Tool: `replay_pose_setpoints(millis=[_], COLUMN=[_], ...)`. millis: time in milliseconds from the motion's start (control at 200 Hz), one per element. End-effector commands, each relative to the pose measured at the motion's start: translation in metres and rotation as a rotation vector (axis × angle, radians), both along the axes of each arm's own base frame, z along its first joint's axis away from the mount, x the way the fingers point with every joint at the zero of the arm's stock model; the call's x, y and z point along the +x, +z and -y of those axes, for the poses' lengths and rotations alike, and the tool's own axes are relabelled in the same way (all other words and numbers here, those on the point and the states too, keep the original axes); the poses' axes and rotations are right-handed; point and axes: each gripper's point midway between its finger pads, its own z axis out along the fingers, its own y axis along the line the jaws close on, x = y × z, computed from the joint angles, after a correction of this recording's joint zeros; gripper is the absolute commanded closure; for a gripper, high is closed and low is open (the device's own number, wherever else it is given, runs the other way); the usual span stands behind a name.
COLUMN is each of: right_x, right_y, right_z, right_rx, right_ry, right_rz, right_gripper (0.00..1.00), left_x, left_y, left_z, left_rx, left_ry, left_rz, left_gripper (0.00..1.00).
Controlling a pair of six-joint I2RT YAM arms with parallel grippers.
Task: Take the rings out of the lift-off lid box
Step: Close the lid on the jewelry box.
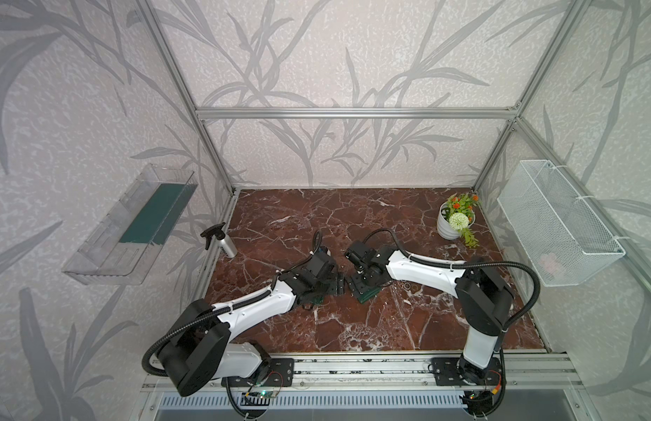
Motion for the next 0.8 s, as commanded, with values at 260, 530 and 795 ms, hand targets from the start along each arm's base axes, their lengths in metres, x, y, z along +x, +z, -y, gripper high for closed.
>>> replay_pose_setpoints(millis=[260,530,795], right_x=[-0.002,0.002,0.006], right_y=[-0.004,0.003,0.021], right_z=[0.0,0.0,0.0], right_rx=[-0.043,-0.03,0.011], right_ry=[0.0,-0.024,-0.041], right_rz=[-0.004,0.02,0.067], right_gripper=[0.09,0.01,0.01], left_x=[-0.003,-0.004,-0.004], left_y=[-0.003,-0.005,-0.006], left_z=[-0.007,-0.009,-0.009], left_rx=[0.001,-0.001,-0.005], left_ry=[0.024,0.03,0.031], left_rz=[-0.009,-0.012,-0.011], left_gripper=[0.14,0.14,0.14])
